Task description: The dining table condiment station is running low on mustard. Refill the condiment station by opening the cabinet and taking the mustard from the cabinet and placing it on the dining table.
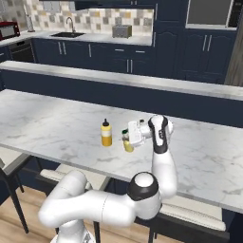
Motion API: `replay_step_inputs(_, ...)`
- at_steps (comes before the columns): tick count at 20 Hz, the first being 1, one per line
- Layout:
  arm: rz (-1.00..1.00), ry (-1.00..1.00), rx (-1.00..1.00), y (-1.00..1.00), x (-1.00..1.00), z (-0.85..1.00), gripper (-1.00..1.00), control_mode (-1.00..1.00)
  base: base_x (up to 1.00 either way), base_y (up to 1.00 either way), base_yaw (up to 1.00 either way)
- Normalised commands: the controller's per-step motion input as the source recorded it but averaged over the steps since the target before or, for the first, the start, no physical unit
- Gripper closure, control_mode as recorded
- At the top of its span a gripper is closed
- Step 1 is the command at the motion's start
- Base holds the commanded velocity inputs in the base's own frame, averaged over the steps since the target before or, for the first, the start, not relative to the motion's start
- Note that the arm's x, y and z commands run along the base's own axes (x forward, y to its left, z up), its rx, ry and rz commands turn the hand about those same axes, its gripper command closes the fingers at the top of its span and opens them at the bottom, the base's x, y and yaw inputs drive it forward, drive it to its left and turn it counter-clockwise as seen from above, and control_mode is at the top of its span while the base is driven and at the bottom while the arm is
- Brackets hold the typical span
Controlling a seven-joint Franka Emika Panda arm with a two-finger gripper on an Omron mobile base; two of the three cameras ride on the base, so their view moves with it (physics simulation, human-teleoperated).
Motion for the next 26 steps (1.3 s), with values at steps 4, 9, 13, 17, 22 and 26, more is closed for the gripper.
replay_step_inputs(4, 0.12, -0.06, 0.11, -0.71, -0.12, -0.56, 1.0, -1.0, 0.0, 0.0, 0.0)
replay_step_inputs(9, 0.02, 0.0, 0.01, -0.05, 0.09, -0.48, 1.0, -1.0, 0.0, 0.0, 0.0)
replay_step_inputs(13, 0.0, 0.0, 0.0, 0.09, 0.11, -0.34, -1.0, -1.0, 0.0, 0.0, 0.0)
replay_step_inputs(17, 0.01, 0.0, 0.0, -0.06, 0.02, -0.07, -1.0, -1.0, 0.0, 0.0, 0.0)
replay_step_inputs(22, 0.01, 0.0, 0.0, -0.1, 0.0, 0.0, -1.0, -1.0, 0.0, 0.0, 0.0)
replay_step_inputs(26, 0.0, 0.0, 0.0, -0.05, 0.0, 0.16, -1.0, -1.0, 0.0, 0.0, 0.0)
